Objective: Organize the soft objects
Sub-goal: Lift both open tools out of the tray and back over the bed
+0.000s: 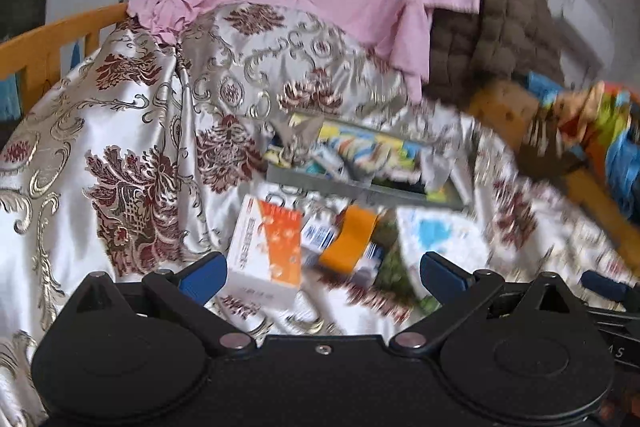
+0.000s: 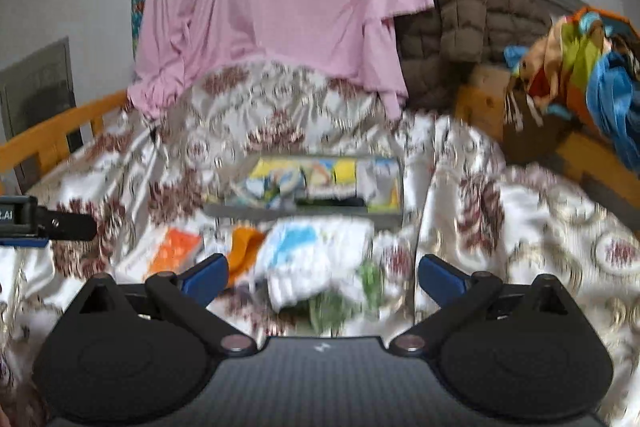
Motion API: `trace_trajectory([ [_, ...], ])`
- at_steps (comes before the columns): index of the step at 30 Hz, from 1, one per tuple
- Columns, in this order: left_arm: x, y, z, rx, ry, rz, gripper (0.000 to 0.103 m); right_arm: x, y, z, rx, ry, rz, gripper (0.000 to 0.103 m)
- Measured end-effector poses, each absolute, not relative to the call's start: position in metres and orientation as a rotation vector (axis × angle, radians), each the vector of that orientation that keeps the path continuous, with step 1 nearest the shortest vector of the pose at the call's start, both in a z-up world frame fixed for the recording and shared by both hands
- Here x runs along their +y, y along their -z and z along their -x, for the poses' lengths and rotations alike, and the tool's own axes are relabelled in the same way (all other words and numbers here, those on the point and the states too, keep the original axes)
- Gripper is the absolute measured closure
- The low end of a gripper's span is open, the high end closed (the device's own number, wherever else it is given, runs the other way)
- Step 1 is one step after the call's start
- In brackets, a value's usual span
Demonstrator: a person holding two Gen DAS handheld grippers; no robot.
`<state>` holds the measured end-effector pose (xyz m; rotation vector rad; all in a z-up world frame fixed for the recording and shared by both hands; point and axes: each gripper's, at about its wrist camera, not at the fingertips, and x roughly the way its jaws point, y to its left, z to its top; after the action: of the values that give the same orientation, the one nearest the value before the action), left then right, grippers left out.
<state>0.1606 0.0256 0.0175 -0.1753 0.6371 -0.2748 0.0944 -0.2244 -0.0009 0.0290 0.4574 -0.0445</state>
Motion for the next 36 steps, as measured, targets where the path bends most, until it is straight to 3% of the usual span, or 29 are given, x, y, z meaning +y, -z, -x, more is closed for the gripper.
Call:
trace_trajectory([
  [18,0.007,0.034,-0.195,0.983,0.199,-0.048,0.001,-0.226,0.047,-0.121,0.723,0.080,-0.046,0.000],
  [36,-0.005,0.044,-0.201,1.016,0.216,-0.099,0.001,-0.202,0.065,-0.142,0.848,-0.003,0.064,0.000],
])
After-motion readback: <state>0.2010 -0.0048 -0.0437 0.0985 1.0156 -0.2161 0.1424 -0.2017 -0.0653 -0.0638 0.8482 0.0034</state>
